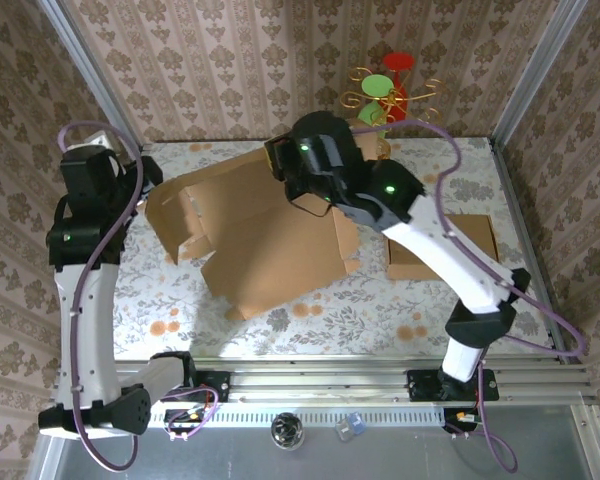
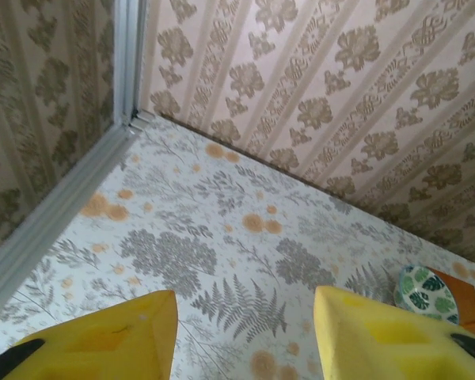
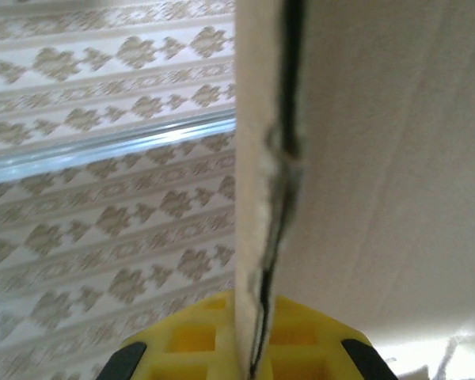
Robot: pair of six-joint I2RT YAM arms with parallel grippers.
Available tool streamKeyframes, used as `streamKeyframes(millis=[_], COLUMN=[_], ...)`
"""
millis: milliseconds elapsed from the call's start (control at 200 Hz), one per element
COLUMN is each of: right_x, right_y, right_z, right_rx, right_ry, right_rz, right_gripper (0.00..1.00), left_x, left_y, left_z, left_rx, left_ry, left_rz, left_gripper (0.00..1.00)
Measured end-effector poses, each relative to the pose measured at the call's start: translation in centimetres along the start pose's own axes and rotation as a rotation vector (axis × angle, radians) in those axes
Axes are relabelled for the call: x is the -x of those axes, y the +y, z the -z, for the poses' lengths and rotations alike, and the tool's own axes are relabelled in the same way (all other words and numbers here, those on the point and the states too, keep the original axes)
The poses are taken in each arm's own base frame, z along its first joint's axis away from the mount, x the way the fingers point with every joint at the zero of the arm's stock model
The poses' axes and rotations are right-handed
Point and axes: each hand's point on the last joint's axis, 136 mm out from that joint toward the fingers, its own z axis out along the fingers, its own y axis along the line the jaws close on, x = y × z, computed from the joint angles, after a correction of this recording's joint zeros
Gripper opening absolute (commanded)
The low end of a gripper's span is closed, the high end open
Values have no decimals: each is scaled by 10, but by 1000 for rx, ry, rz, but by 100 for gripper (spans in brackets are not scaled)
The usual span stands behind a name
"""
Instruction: Fold the paper box
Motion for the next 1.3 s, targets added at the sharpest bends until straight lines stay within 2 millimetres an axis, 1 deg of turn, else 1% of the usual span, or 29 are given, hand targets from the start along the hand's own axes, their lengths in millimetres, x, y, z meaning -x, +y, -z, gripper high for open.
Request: streamKeyframes(millis=[20, 70, 80, 95, 120, 145, 155, 190, 225, 260, 300, 350, 415, 505, 595, 650, 695, 780, 840, 940, 1025, 1115, 1235, 1300], right_x=[2, 7, 8, 11, 14, 17, 18, 25, 31, 36, 42, 48, 53, 56, 57, 57, 57, 57, 57, 61, 66, 72, 79, 84], right_y=[-7, -32, -35, -45, -57, -75, -78, -103, -123, -141, -157, -172, -181, -190, -191, -189, -184, -169, -153, -128, -108, -91, -82, -82], right_z=[-10, -43, -47, -58, -71, -87, -90, -107, -118, -127, -133, -137, -142, -143, -141, -138, -135, -124, -112, -86, -65, -47, -37, -36], right_rx=[-12, -58, -64, -82, -105, -134, -141, -182, -218, -248, -271, -292, -283, -273, -256, -248, -237, -204, -173, -129, -91, -53, -38, -41], right_ry=[-4, -20, -23, -30, -36, -43, -46, -59, -72, -81, -89, -96, -100, -102, -101, -101, -99, -96, -94, -98, -106, -110, -122, -132], right_rz=[-1, 0, 0, 2, 4, 7, 8, 13, 17, 21, 21, 18, 4, -20, -47, -59, -69, -91, -109, -132, -161, -197, -228, -240], right_gripper=[0, 0, 0, 0, 0, 0, 0, 0, 0, 0, 0, 0, 0, 0, 0, 0, 0, 0, 0, 0, 0, 0, 0, 0], left_x=[-1, -6, -6, -8, -10, -14, -15, -20, -25, -32, -43, -56, -78, -105, -121, -129, -135, -143, -148, -156, -168, -187, -218, -227], left_y=[-1, -3, -3, -3, -4, -4, -4, -5, -5, -5, -5, -5, -7, -9, -4, 7, 20, 44, 53, 66, 78, 83, 84, 80], left_z=[-2, -8, -8, -10, -10, -11, -11, -12, -12, -14, -16, -20, -27, -34, -39, -42, -43, -44, -47, -57, -70, -92, -125, -140], left_rx=[-3, -16, -19, -21, -27, -31, -32, -40, -48, -59, -70, -83, -102, -121, -107, -80, -48, 25, 54, 86, 102, 69, -15, -68], left_ry=[8, 31, 36, 43, 52, 63, 68, 82, 96, 118, 147, 186, 251, 326, 365, 374, 372, 368, 365, 352, 343, 336, 351, 361], left_rz=[3, 7, 7, 7, 8, 8, 8, 8, 9, 10, 12, 19, 30, 50, 84, 127, 168, 237, 267, 335, 421, 525, 666, 723], left_gripper=[48, 49, 50, 50, 50, 51, 51, 51, 51, 51, 51, 52, 52, 52, 50, 47, 45, 43, 41, 40, 43, 44, 44, 44])
